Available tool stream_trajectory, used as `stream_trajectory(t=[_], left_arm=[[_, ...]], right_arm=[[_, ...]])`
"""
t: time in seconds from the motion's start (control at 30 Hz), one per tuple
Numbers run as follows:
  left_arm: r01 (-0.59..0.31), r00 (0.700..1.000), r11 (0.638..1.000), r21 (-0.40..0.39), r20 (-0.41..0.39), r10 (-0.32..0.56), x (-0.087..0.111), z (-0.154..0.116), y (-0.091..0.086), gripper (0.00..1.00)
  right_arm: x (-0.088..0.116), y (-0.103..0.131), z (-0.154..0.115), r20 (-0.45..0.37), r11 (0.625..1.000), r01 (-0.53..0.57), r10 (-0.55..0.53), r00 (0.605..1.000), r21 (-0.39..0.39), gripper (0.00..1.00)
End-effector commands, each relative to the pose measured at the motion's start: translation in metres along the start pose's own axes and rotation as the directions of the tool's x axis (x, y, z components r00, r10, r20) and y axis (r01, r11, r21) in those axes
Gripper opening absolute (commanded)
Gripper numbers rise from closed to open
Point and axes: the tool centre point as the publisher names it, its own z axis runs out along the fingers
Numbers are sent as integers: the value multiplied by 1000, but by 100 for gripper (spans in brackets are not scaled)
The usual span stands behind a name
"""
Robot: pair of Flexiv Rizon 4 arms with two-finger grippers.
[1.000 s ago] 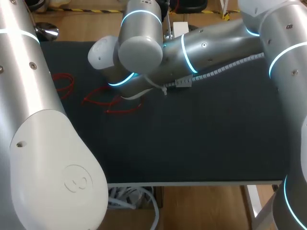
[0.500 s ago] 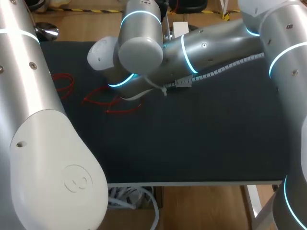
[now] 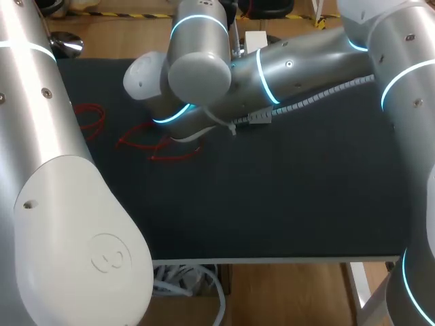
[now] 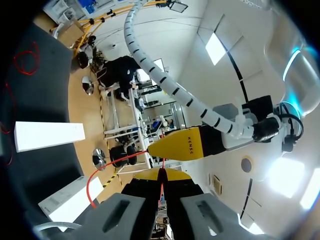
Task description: Grab the tape and strap the tape.
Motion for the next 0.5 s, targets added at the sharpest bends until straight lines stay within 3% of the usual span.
stream_trajectory(t=[0.03,0.5], left_arm=[[1,1000,1000,-4,-1,-1,0,-1,-1,0],[1,1000,1000,-4,-1,-1,0,-1,-1,0]], right_arm=[[-2,3,-1,-6,1000,6,-6,1000,-1,0],[-1,7,-2,-8,1000,10,-10,1000,-14,0]])
